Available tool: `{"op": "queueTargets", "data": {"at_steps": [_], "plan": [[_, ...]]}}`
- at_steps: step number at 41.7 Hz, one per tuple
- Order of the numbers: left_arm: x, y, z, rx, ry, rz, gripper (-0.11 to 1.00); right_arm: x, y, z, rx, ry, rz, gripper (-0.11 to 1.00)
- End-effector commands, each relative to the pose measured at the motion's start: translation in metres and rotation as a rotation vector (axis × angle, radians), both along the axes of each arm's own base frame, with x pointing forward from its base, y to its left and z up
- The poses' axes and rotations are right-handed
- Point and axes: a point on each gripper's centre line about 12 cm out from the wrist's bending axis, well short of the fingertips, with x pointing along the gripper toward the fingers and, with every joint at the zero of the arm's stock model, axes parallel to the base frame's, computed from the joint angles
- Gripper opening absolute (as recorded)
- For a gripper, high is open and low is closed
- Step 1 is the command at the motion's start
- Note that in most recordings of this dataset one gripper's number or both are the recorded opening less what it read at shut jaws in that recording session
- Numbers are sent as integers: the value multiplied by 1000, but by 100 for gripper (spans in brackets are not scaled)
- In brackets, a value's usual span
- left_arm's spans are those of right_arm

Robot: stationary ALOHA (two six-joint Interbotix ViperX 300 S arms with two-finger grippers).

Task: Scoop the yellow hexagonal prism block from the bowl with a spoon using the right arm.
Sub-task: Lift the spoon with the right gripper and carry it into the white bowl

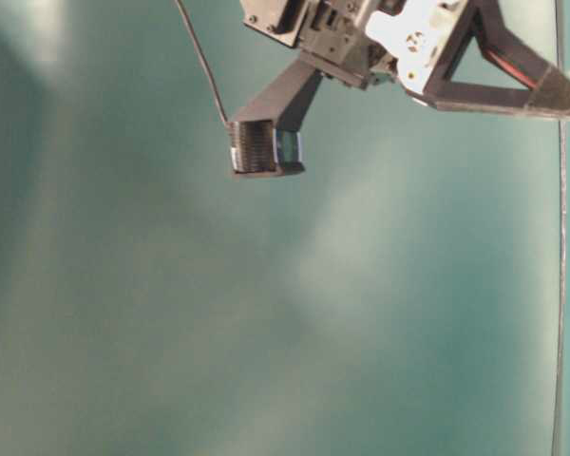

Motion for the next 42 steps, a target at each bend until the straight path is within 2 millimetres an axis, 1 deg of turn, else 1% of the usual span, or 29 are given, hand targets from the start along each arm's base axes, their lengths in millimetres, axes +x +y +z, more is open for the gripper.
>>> {"op": "queueTargets", "data": {"at_steps": [1, 12, 20, 35, 42], "plan": [[3, 0, 10, 4, -26, -1, 1, 5, -1, 11, -7, -36, -1, 23], [3, 0, 11, 4, -37, -1, 1, 8, -2, 1, -4, -13, -5, 23], [2, 0, 12, 4, -41, -1, 1, 17, -5, -6, -23, -40, -15, 23], [2, 0, 13, 1, -46, -1, 1, 44, -13, -1, -63, -144, -36, 23], [2, 0, 13, -3, -46, -1, 1, 50, -16, 2, -88, -181, -37, 23]]}}
